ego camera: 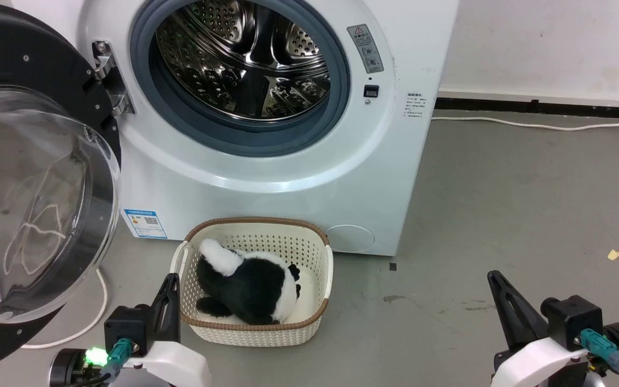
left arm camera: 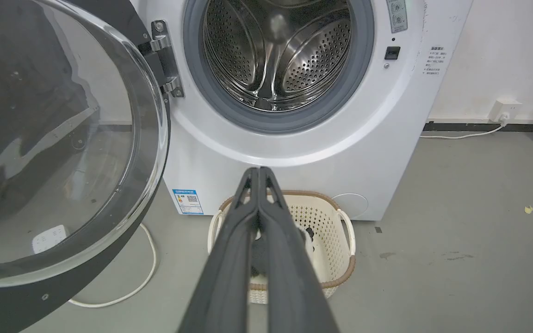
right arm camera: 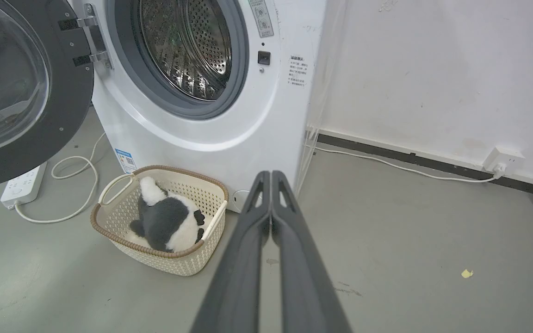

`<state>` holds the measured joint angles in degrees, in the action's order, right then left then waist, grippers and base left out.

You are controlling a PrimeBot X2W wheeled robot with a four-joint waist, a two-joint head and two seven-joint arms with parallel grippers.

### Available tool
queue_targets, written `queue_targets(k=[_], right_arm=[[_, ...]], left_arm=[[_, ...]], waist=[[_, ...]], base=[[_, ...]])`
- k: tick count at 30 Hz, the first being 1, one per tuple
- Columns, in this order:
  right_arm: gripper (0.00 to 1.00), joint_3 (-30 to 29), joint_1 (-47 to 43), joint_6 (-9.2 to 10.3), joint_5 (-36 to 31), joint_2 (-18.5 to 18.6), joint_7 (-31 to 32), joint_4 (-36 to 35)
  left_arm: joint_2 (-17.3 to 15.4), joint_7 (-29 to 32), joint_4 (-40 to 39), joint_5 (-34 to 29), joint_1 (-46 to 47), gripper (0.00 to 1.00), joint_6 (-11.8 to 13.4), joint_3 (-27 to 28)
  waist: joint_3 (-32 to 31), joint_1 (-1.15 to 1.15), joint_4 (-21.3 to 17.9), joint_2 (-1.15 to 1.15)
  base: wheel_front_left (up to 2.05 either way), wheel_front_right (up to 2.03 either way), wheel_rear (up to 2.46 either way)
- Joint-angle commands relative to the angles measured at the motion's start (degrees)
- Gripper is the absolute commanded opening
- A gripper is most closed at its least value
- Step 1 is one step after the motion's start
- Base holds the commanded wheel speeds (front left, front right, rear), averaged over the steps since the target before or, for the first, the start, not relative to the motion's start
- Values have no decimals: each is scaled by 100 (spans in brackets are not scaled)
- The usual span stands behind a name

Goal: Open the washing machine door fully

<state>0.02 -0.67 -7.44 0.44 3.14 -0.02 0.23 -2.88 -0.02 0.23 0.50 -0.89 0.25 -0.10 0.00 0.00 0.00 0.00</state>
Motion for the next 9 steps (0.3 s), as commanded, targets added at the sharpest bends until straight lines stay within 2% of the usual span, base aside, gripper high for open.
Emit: queue_targets(k=[1,9], right_arm=[[0,-2,67,-5,-44,-26,2,-23],[0,-2,67,-5,-44,-26,2,-23]], left_arm=[[1,2,-23,-50,89,0,-25,10],[1,2,-23,-50,89,0,-25,10]], waist=[[0,0,0,0],[0,0,0,0]], base=[[0,0,0],[0,0,0]])
